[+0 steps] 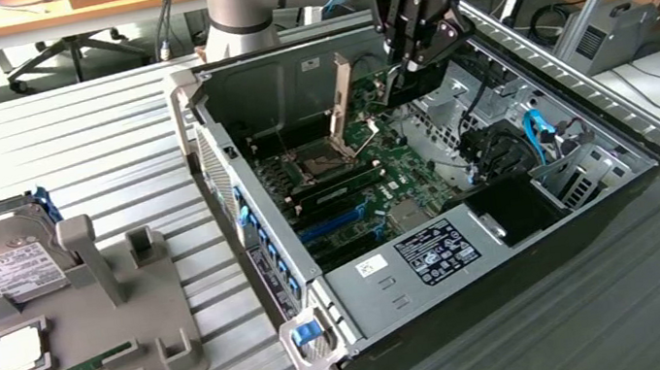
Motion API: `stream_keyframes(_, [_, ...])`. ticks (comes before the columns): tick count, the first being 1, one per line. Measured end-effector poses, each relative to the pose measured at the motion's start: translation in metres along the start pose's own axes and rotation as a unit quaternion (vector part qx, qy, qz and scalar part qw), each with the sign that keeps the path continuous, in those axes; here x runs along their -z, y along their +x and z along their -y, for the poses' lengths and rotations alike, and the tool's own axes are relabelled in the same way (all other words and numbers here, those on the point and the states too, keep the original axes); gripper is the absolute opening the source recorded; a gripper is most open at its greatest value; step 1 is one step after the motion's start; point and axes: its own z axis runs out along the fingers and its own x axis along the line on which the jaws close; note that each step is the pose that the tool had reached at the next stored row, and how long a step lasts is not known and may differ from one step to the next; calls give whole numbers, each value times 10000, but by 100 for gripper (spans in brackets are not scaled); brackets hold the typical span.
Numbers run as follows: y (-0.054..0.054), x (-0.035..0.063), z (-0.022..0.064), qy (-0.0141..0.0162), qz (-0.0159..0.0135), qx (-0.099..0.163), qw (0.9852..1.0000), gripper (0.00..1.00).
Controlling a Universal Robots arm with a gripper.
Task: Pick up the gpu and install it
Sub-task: 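Insert the gpu into the slot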
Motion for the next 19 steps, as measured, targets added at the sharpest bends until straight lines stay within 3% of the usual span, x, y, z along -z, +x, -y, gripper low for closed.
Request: stream_keyframes(19, [0,0,3,-7,-4,324,9995,26])
